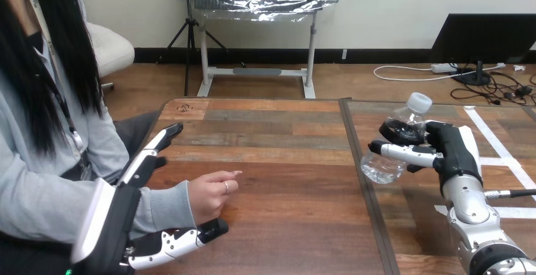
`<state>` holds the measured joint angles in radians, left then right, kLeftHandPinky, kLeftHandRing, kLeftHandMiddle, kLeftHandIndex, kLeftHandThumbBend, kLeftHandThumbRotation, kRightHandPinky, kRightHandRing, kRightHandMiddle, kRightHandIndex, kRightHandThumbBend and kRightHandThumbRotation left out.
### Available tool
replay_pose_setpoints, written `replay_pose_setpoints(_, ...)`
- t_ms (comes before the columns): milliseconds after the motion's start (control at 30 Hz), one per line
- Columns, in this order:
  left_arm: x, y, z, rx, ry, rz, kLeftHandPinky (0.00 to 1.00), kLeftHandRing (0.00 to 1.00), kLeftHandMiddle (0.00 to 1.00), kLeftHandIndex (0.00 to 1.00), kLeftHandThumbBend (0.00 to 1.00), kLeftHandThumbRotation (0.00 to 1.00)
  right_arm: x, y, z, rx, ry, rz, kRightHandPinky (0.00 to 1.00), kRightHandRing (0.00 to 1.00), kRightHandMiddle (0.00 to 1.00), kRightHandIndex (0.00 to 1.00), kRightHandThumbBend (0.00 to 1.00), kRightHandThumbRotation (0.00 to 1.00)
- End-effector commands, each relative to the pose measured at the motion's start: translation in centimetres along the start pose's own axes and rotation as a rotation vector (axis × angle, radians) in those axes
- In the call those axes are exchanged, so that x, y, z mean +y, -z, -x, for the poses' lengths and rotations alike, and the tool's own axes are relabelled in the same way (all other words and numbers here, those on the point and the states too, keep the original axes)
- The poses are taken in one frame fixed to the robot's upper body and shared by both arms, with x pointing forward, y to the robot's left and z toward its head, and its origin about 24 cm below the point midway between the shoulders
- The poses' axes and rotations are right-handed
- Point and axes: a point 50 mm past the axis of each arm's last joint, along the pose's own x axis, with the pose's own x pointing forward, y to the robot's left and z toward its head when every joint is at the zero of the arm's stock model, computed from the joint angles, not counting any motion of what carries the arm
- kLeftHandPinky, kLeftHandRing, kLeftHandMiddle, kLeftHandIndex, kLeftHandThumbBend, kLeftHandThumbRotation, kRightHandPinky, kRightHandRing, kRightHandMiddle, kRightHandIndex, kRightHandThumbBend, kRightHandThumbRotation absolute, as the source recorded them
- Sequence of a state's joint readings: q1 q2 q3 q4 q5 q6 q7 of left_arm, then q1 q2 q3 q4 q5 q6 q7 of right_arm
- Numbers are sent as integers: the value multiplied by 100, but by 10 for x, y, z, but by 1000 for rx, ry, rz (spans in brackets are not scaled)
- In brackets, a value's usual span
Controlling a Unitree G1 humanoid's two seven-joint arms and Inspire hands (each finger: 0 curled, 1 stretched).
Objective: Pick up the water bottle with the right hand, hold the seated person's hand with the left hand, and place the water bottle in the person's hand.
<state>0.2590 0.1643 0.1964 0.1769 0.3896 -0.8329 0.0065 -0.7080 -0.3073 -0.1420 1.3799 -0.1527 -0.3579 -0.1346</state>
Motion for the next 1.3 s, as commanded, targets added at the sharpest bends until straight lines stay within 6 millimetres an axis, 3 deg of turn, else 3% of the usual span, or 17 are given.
replay_pose_setpoints(0, 19, -11, -14, -59, -38, -132, 75, 84, 87, 87, 100, 45, 5, -67, -15, -233, -16, -70, 34, 40, 47, 49, 82, 0)
replay_pose_setpoints(500, 37, -5, -20, -34, 42, -320, 66, 75, 81, 84, 100, 30, 14, -78, -14, -282, -78, -143, 35, 41, 48, 49, 80, 0)
replay_pose_setpoints(1267, 64, 5, -42, 47, 232, -509, 70, 77, 79, 81, 100, 18, 19, -84, -11, -344, -131, -201, 33, 39, 47, 48, 77, 0)
